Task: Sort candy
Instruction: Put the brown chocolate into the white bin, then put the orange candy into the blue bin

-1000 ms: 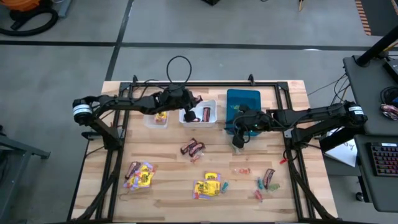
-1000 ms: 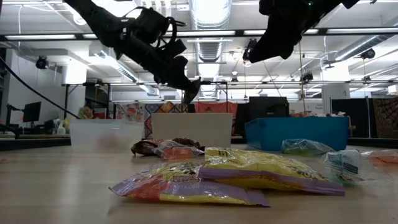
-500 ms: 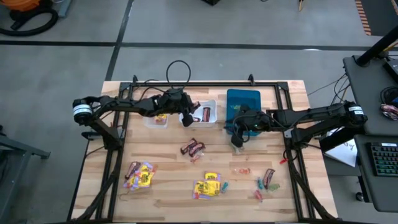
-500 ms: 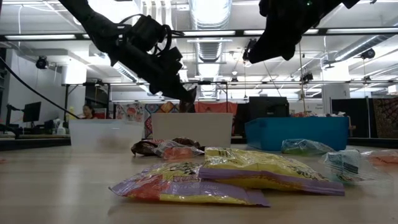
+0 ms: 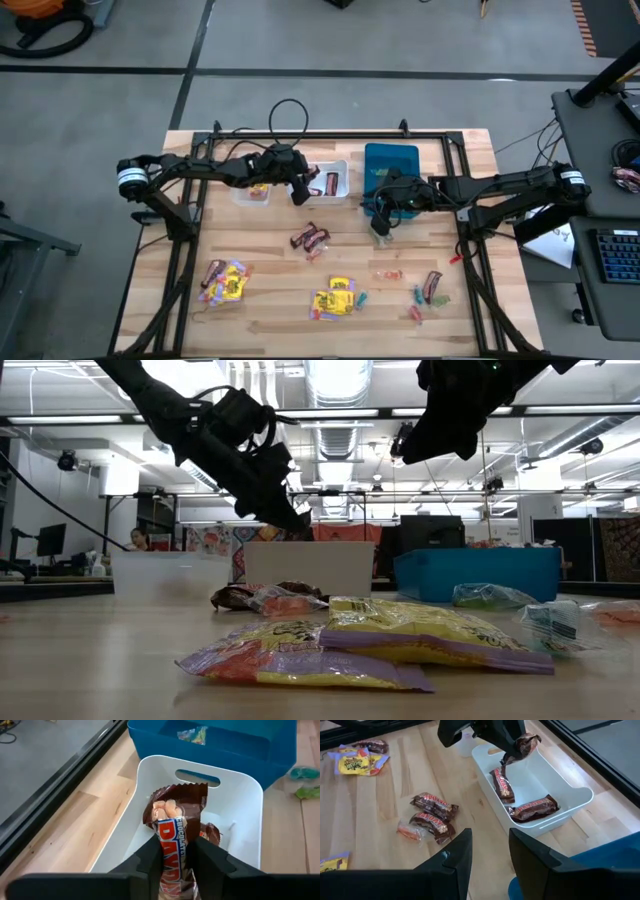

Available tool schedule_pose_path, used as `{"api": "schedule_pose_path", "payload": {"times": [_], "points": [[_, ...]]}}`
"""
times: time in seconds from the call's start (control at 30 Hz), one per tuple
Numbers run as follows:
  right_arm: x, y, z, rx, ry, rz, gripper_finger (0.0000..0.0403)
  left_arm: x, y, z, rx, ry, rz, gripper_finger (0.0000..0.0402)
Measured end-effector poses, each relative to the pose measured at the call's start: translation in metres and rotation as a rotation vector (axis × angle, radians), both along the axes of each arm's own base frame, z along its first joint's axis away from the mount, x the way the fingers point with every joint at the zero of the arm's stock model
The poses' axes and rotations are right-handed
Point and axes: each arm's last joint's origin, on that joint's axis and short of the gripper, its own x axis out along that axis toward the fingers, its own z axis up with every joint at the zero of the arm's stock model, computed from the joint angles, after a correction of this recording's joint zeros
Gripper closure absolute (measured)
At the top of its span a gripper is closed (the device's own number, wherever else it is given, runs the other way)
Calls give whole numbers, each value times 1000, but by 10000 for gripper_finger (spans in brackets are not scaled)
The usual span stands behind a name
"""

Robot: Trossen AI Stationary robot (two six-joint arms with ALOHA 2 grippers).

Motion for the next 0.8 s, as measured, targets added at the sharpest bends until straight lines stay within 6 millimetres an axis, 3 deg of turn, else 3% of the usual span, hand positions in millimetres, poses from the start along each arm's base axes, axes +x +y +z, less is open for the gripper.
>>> {"api": "schedule_pose_path", "payload": {"times": [0.43,0.6,0.8], "points": [[0,0,0,0,1,0,282,-2,-1,-3,-56,29,30,256],[0,0,0,28,-7,-20,282,2,0,10,-83,101,31,237],[0,2,-1,198,-34,-60,282,5,-1,32,-113,220,16,233]]}}
